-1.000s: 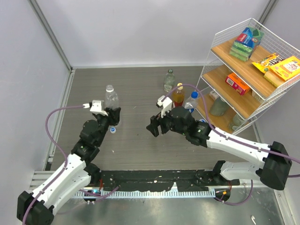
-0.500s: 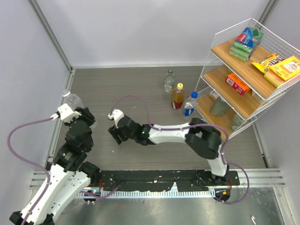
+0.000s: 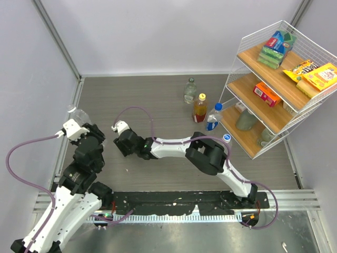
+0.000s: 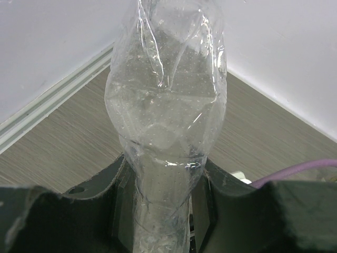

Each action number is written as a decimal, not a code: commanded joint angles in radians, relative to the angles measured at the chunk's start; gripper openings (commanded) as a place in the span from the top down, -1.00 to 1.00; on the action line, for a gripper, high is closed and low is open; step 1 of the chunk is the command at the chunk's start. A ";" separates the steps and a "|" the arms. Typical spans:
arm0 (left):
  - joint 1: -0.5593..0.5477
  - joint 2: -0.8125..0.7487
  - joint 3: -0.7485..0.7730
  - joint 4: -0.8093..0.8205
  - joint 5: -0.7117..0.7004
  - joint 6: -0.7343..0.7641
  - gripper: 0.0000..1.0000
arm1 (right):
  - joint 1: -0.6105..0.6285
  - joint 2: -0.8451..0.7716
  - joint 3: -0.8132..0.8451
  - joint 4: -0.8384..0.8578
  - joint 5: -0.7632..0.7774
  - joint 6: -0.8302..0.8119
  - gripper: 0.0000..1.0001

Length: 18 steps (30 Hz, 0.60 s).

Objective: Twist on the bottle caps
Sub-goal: Pick up the bottle cap from the center of the board.

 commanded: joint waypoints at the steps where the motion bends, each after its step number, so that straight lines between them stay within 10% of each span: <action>1: 0.003 -0.023 -0.006 0.019 -0.027 -0.018 0.73 | 0.011 0.002 0.047 -0.018 0.038 0.009 -0.12; 18: 0.003 -0.029 -0.012 0.021 0.002 -0.006 0.76 | 0.017 0.045 0.129 -0.117 0.089 0.022 0.14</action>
